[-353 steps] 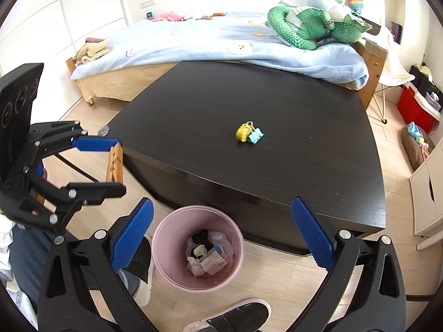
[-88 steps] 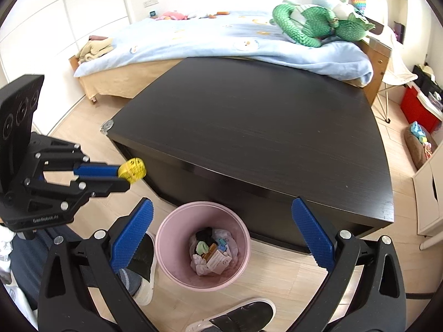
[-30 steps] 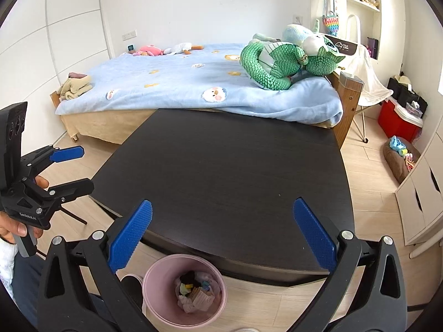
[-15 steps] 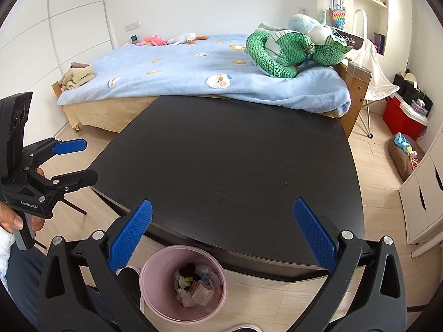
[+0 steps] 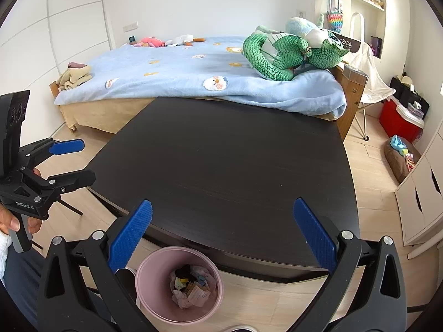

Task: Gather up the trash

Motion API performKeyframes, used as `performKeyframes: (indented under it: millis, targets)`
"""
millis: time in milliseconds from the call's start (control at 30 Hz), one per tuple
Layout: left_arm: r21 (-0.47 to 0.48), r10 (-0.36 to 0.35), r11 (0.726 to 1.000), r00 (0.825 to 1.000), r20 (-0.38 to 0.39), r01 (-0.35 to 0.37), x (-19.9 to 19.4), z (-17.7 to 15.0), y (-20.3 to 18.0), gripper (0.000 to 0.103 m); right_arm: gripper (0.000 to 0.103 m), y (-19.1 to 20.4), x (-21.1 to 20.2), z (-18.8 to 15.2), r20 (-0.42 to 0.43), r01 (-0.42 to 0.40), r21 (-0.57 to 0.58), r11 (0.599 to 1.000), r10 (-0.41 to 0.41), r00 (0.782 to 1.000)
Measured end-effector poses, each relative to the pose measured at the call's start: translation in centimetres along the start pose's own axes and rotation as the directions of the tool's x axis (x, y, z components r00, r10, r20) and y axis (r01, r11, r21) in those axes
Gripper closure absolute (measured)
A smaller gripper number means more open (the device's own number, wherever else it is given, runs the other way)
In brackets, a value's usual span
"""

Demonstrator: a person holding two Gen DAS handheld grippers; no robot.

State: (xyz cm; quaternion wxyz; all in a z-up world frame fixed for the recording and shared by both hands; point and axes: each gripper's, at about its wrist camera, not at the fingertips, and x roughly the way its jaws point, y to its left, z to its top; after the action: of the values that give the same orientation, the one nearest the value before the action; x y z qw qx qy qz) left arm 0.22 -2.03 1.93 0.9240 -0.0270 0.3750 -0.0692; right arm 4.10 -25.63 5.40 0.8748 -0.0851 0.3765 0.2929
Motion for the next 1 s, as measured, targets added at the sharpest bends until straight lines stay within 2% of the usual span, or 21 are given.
performKeyframes:
  millis: [1000]
  targets:
    - [-0.002,0.002,1.000,1.000,-0.002,-0.002,0.20,-0.11,0.11,0.006,0.003,0.38,0.24,-0.05,-0.007,-0.002,-0.004,1.000,0.002,1.000]
